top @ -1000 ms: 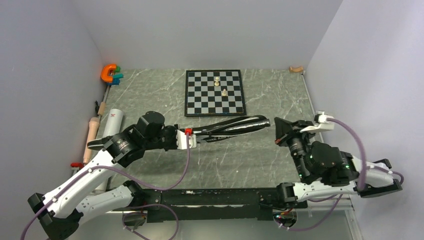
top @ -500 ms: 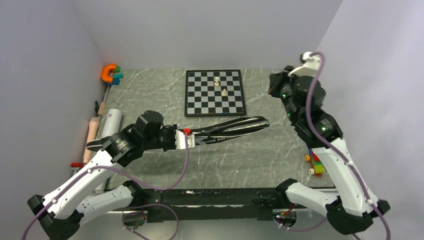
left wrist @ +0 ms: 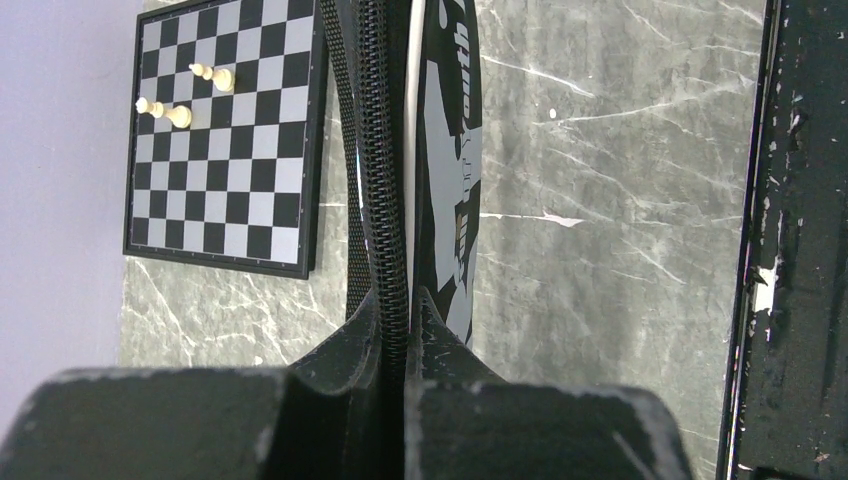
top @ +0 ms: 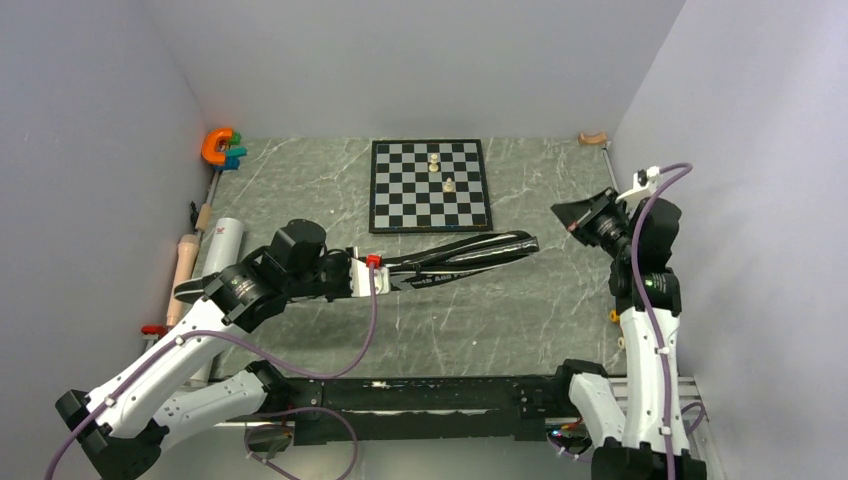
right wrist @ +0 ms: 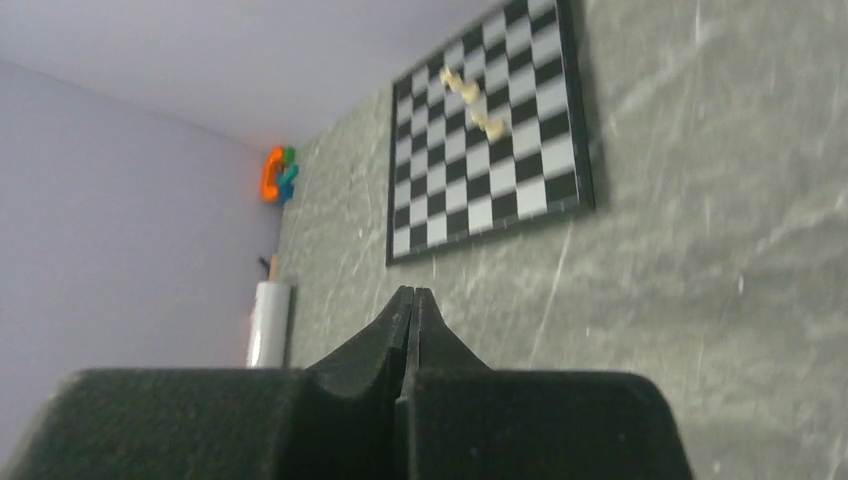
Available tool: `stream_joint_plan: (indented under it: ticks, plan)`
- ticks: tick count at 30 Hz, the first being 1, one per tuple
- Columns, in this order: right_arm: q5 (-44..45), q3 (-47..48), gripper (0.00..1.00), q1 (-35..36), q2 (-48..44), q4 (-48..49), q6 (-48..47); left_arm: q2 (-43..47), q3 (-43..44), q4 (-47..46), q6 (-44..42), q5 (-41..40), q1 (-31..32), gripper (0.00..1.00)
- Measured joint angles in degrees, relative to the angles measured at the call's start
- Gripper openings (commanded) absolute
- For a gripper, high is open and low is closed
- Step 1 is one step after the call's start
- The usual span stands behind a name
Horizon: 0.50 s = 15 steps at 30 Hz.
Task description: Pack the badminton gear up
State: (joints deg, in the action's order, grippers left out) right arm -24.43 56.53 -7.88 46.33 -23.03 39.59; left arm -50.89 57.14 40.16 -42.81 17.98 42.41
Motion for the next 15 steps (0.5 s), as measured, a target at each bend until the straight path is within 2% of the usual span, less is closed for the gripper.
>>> stream_joint_plan:
  ticks: [4, 15]
  plan:
    - [-6.0, -6.6, 0.00, -3.3, -1.1, -1.0, 3.2, -0.3, 0.0, -0.1, 0.1, 0.0, -0.1, 0.00]
    - [-10.1, -6.9, 0.00, -3.4, -8.1, -3.1, 4.0, -1.6, 0.0, -0.7, 0.7, -0.3, -0.5, 0.00]
